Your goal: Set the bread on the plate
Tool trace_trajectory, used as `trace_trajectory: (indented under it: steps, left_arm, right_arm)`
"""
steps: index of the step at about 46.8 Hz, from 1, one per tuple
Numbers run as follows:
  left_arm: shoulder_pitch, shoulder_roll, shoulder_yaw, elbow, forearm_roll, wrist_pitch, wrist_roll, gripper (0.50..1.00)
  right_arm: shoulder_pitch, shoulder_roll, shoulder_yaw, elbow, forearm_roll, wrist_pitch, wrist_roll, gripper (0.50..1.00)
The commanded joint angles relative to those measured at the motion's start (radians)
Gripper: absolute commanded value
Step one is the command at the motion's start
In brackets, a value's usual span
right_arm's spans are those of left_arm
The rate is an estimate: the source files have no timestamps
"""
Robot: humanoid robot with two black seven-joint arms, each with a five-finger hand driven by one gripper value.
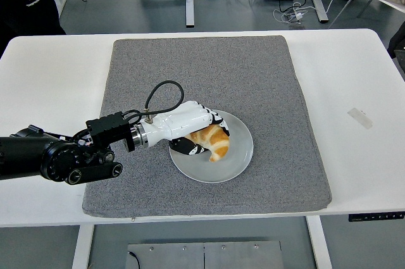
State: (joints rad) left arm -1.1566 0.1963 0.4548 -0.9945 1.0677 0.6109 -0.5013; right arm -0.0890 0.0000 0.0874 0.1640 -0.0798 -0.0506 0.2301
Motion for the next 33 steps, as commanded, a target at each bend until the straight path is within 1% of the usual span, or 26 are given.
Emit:
trace_trajectory:
  steps: [1,3,7,10,22,27,33]
  left_arm:
    - [0.002,0.000,0.002,-0.001,0.000,0.000,0.000,0.878]
    - [0.002,0.000,0.004,-0.001,0.000,0.000,0.000,0.893]
    - [0.002,0.000,0.005,-0.001,0.000,0.000,-0.002,0.954]
    - [0.005,0.000,0.007,-0.003,0.001,0.000,-0.003,0.968]
    - [-0.003,0.005,0.005,-0.016,0.000,0.000,-0.010,0.974]
    - [-0.005,0.014,0.005,-0.032,0.001,0.000,-0.037,0.974]
    - [-0.015,0.037,0.005,-0.079,0.001,0.000,-0.069,0.974]
  right_arm:
    - [0.000,0.000,0.000,0.000,0.000,0.000,0.000,1.000]
    - [0.000,0.000,0.000,0.000,0.000,0.000,0.000,1.000]
    - [0.000,0.000,0.000,0.000,0.000,0.000,0.000,1.000]
    - [0.000,0.000,0.000,0.000,0.000,0.000,0.000,1.000]
    - [0.000,0.000,0.000,0.000,0.000,0.000,0.000,1.000]
    - [0.000,0.000,0.000,0.000,0.000,0.000,0.000,1.000]
    - [0.000,0.000,0.000,0.000,0.000,0.000,0.000,1.000]
